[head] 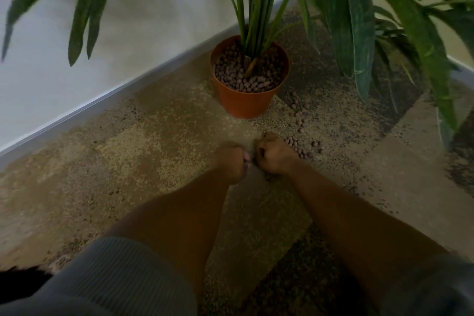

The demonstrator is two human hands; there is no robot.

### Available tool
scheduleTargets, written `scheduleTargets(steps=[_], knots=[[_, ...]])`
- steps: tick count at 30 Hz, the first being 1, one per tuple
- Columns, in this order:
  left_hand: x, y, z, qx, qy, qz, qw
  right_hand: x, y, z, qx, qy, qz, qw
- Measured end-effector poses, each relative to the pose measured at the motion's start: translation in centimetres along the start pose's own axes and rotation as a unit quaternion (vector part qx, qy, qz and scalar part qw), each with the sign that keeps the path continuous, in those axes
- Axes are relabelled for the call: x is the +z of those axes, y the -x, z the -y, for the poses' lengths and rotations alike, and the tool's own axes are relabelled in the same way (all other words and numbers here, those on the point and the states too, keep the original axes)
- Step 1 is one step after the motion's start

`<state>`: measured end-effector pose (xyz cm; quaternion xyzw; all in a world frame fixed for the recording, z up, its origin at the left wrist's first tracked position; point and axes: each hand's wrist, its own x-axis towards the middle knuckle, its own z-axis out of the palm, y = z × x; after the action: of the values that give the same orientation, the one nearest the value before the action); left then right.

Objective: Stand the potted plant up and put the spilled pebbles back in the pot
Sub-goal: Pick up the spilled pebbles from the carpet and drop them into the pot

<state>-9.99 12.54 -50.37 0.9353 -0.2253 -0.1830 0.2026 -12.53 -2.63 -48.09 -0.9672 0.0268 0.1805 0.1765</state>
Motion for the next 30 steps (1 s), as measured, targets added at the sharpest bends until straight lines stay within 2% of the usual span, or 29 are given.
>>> scheduleTargets(steps=[6,10,11,12,14,16,18,20,22,24,26,28,30], knots=[[-0.1,0.7,0.4,-0.002,-0.008,0.007,1.000,0.1,0.3,0.6,0.033,-0.017,-0.035,0.999],[-0.2,0.8,0.3,-0.023,0.002,0.012,1.000,0.3,0.4,0.3,0.109,-0.160,-0.063,0.979],[-0.2,0.7,0.3,-0.038,0.013,0.018,0.999,0.3,0.4,0.3,0.147,-0.229,-0.071,0.960],[-0.2,0.6,0.2,-0.061,0.038,0.023,0.997,0.1,0.6,0.4,0.192,-0.322,-0.081,0.924],[-0.4,0.2,0.1,-0.132,0.156,0.020,0.979,-0.6,0.6,0.4,0.268,-0.515,-0.080,0.810],[-1.2,-0.1,-0.2,-0.227,0.328,0.018,0.917,-1.3,0.8,0.2,0.269,-0.670,-0.036,0.691],[-1.8,-0.3,-0.4,-0.302,0.474,0.007,0.827,-1.6,1.1,-0.1,0.238,-0.764,0.004,0.599],[-2.5,-0.1,-0.7,-0.333,0.593,0.004,0.733,-1.6,1.4,-0.3,0.217,-0.812,0.012,0.542],[-3.0,0.3,-0.9,-0.334,0.660,0.002,0.673,-1.3,1.6,-0.2,0.205,-0.842,0.005,0.499],[-3.5,0.7,-1.1,-0.332,0.711,-0.001,0.620,-1.2,1.8,0.0,0.196,-0.856,-0.004,0.479],[-4.0,0.9,-1.2,-0.327,0.750,-0.002,0.575,-1.1,1.8,0.2,0.196,-0.848,-0.011,0.493],[-4.4,0.7,-1.4,-0.325,0.768,-0.009,0.553,-0.9,1.7,0.4,0.198,-0.837,-0.012,0.510],[-4.5,0.4,-1.5,-0.327,0.778,-0.024,0.536,-0.9,1.6,0.6,0.193,-0.843,-0.011,0.502]])
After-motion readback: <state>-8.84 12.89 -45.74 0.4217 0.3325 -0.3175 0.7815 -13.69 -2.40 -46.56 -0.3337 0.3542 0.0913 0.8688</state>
